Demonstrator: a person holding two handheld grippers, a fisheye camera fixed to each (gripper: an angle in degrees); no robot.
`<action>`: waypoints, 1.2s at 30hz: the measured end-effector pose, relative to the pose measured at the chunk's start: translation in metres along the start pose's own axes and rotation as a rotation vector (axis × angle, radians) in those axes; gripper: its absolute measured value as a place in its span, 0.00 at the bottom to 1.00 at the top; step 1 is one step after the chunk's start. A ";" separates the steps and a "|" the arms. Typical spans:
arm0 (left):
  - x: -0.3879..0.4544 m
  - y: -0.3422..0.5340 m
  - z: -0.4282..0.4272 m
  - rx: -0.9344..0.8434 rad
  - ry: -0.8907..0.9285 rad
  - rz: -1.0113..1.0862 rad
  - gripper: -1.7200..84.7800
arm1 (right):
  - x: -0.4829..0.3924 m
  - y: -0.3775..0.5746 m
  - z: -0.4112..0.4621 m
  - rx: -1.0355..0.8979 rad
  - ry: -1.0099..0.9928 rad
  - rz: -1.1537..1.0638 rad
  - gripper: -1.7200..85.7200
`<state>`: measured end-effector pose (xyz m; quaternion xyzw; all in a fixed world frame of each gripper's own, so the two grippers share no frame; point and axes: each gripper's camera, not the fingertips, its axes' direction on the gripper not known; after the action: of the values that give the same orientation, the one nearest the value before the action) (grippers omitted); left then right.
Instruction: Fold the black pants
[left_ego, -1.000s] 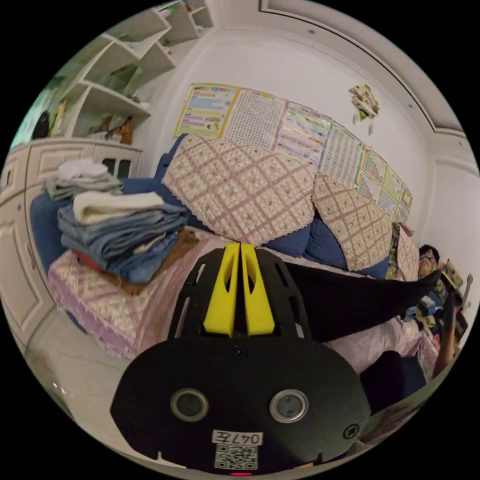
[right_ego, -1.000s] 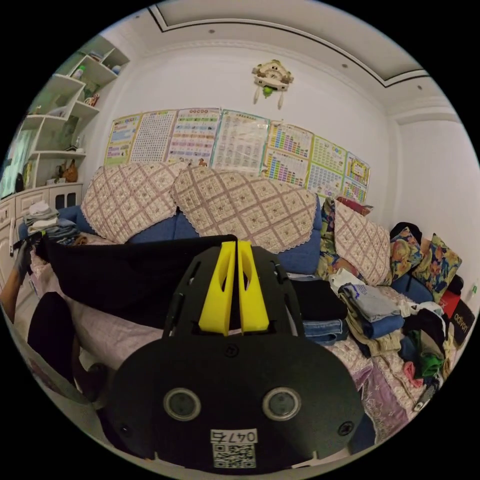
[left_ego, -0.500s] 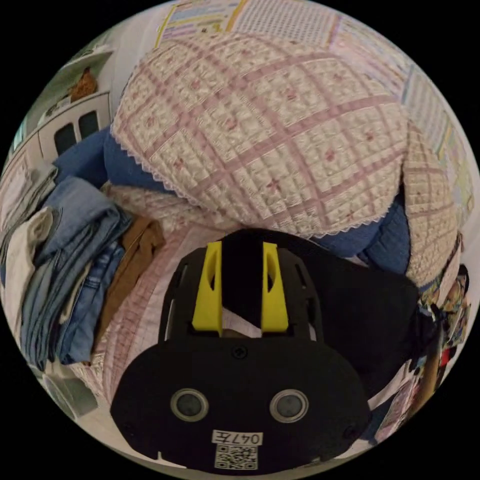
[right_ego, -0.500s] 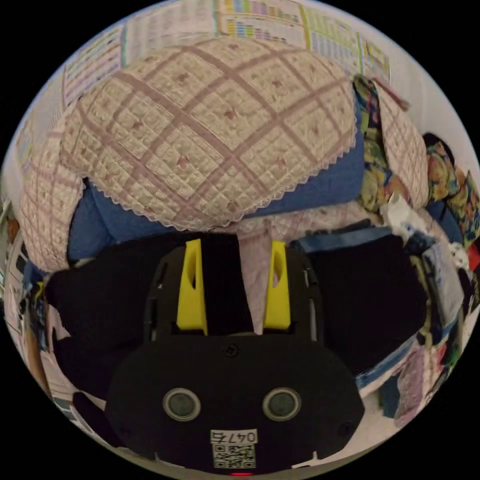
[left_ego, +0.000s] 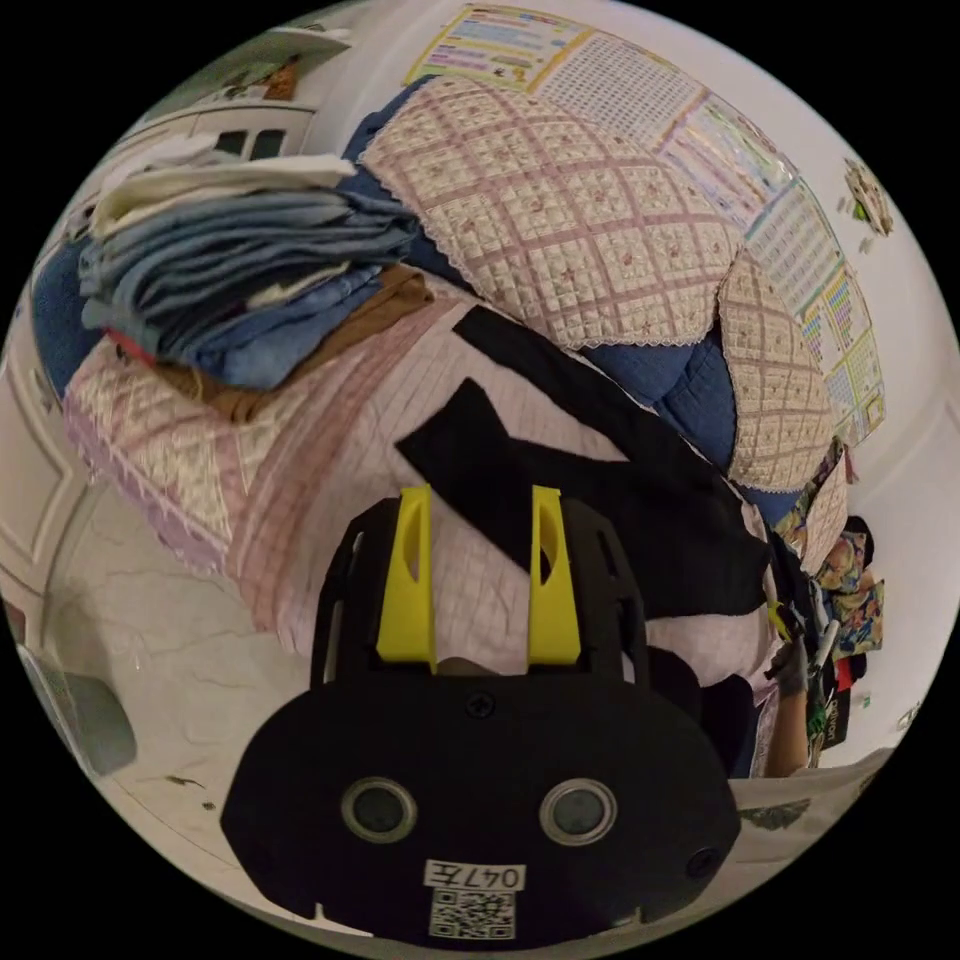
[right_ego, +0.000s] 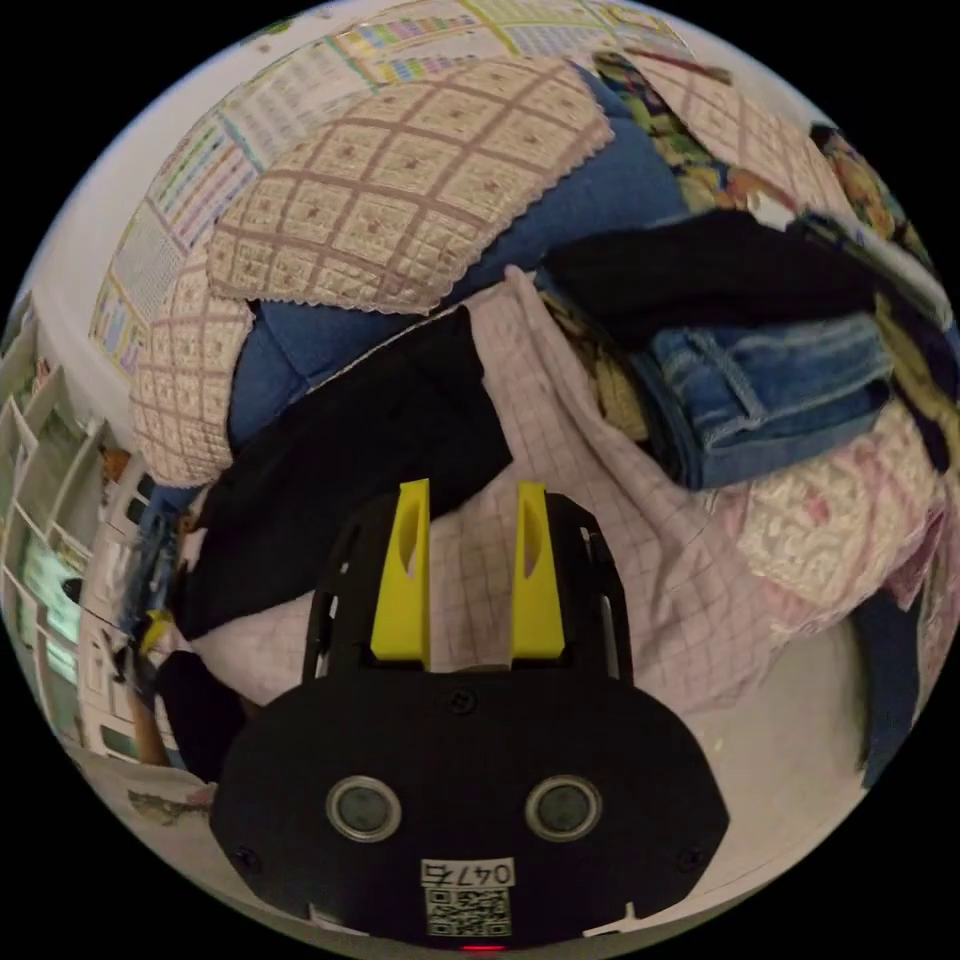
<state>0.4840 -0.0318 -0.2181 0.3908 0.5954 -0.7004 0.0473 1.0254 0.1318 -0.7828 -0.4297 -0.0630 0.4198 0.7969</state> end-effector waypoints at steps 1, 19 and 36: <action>0.000 0.005 0.000 0.003 0.000 0.004 0.18 | 0.012 -0.006 0.001 -0.009 -0.078 0.050 0.11; 0.026 0.007 -0.013 0.000 -0.192 0.227 0.18 | 0.038 0.020 -0.127 0.121 -0.061 0.017 0.01; -0.217 0.011 -0.014 -0.017 0.292 -0.476 0.13 | 0.062 0.035 -0.167 0.172 -0.125 -0.006 0.01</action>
<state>0.6460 -0.1094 -0.0953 0.3362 0.6769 -0.6229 -0.2017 1.1206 0.0807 -0.9289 -0.3325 -0.0777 0.4471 0.8267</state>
